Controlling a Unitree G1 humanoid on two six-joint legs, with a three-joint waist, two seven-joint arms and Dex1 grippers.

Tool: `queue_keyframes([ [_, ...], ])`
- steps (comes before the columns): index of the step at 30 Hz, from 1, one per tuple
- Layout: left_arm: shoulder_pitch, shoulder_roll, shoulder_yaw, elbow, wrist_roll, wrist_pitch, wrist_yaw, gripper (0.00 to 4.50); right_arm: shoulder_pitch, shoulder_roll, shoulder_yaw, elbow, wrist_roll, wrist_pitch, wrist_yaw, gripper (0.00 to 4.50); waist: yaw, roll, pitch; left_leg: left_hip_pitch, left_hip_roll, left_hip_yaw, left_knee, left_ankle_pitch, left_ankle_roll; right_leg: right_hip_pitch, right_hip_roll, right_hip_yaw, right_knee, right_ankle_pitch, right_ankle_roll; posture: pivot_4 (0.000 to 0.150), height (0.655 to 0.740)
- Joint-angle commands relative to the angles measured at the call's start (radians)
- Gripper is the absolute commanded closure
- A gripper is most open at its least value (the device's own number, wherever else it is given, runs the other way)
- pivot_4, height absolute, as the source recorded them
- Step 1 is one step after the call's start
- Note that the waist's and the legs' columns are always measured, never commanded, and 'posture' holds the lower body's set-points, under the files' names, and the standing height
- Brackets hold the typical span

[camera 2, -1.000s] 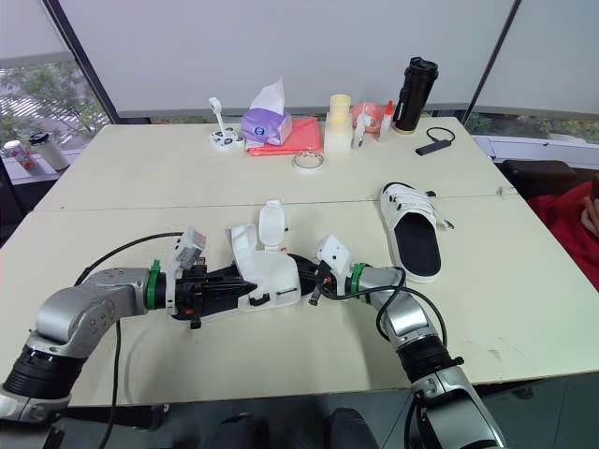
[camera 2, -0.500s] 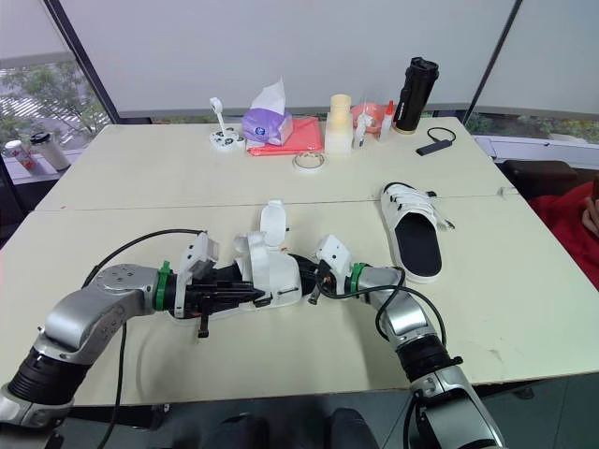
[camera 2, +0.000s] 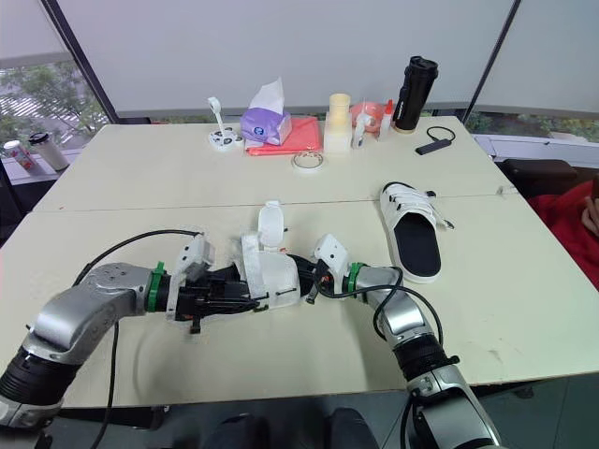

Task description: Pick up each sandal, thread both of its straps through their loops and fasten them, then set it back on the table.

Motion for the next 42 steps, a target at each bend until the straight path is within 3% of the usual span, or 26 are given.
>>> queue_keyframes([
  [1,0.002,-0.009,0.102,-0.04,-0.044,0.008,0.058,1.36,0.022,0.009,0.039,0.073,-0.046,0.024,-0.015,4.5,0.0,0.0,0.0,0.0,0.0,0.0,0.0,0.0,0.0,0.0,0.0,0.0,0.0,0.0,0.0,0.15,0.74],
  [3,0.035,0.014,0.139,-0.079,-0.071,0.029,0.065,0.3,0.023,0.007,0.039,0.075,-0.046,0.021,-0.012,4.5,0.0,0.0,0.0,0.0,0.0,0.0,0.0,0.0,0.0,0.0,0.0,0.0,0.0,0.0,0.0,0.15,0.74],
  [4,0.065,0.038,0.16,-0.119,-0.097,0.054,0.057,0.04,0.024,0.005,0.039,0.075,-0.046,0.02,-0.011,4.5,-0.004,0.0,0.0,0.0,0.0,0.0,0.0,0.0,0.0,0.0,0.0,0.0,0.0,0.0,0.0,0.15,0.74],
  [9,0.224,0.124,0.22,-0.287,-0.206,0.141,0.045,0.04,0.017,0.004,0.039,0.098,-0.048,0.005,-0.004,4.5,-0.005,0.0,0.0,0.001,0.0,0.0,-0.003,0.0,0.0,0.0,0.0,0.0,-0.001,0.0,0.0,0.15,0.74],
  [15,0.325,0.112,0.122,-0.316,-0.094,0.036,0.076,0.04,0.0,0.014,0.045,0.122,-0.049,-0.006,0.001,4.5,-0.002,0.0,0.0,0.009,0.0,0.0,-0.006,0.0,-0.001,0.007,-0.001,0.0,-0.003,-0.005,-0.009,0.15,0.74],
  [26,0.313,0.03,0.007,-0.153,0.141,-0.195,0.138,0.04,0.002,0.008,0.045,0.117,-0.05,-0.004,0.006,4.5,0.001,0.001,0.0,0.01,0.0,0.0,-0.008,0.0,-0.001,0.008,-0.001,0.0,-0.004,-0.005,-0.009,0.15,0.74],
  [42,0.188,-0.101,-0.064,-0.025,0.208,-0.213,0.165,0.04,-0.002,0.021,0.04,0.116,-0.051,0.0,-0.011,4.5,0.005,0.001,0.0,0.009,0.0,0.0,-0.008,0.0,-0.001,0.008,-0.004,-0.002,-0.006,-0.004,-0.01,0.15,0.74],
])
